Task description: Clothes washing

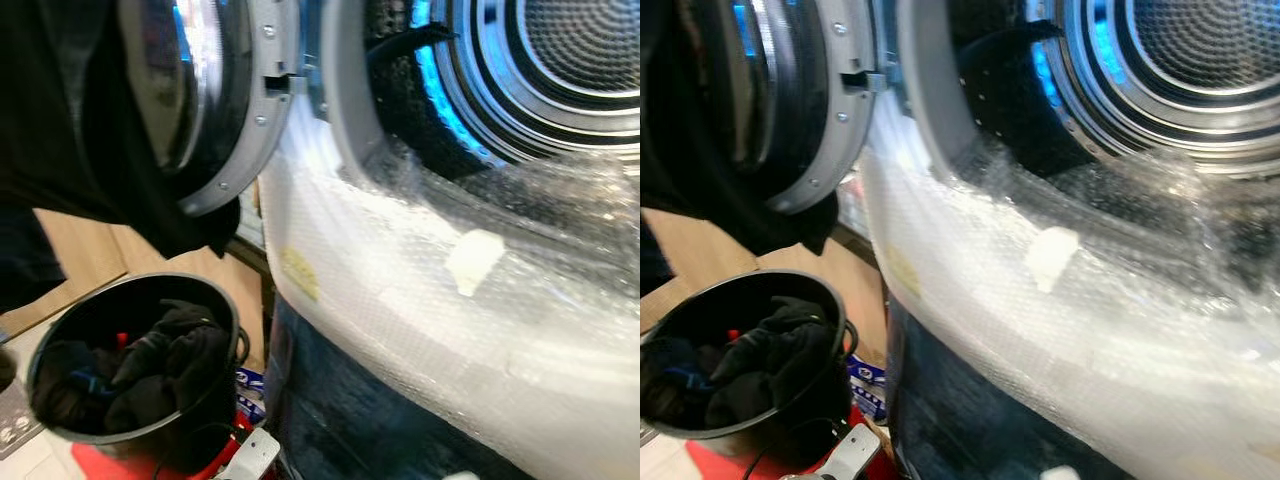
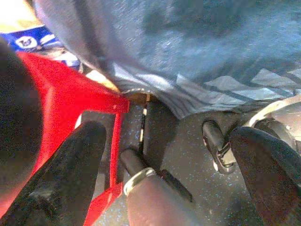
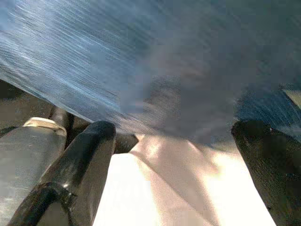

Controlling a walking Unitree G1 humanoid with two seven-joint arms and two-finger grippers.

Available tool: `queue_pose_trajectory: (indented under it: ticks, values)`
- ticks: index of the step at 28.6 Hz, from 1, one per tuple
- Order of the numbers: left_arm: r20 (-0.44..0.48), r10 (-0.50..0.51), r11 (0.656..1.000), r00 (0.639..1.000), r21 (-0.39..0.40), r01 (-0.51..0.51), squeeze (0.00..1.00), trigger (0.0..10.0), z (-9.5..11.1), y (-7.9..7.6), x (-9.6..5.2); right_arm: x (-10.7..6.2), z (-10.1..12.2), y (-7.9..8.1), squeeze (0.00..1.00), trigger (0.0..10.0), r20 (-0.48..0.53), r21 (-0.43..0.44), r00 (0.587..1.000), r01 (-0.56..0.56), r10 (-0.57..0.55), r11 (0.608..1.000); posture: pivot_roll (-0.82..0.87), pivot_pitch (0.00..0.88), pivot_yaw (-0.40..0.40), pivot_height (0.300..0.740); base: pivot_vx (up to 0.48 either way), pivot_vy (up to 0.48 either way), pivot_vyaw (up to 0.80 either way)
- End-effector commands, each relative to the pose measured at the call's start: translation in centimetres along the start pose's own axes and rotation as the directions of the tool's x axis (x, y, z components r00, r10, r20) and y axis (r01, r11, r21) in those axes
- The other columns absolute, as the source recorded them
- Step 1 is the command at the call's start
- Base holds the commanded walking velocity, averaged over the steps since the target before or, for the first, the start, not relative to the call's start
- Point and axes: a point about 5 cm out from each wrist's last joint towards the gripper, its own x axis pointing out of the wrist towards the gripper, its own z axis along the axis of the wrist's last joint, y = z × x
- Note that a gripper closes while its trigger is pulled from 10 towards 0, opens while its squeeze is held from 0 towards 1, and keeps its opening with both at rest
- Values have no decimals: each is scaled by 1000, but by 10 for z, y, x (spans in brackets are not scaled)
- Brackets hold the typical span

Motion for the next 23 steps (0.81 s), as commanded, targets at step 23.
queue_pose_trajectory:
  ticks: [23]
  values:
    - [0,-14,999,1000,-29,14,0,10000,-10,-7,-1,-9,-75,2,0,10000,19,117,949,-314,314,942,188,0,-112,740,0,0,0]
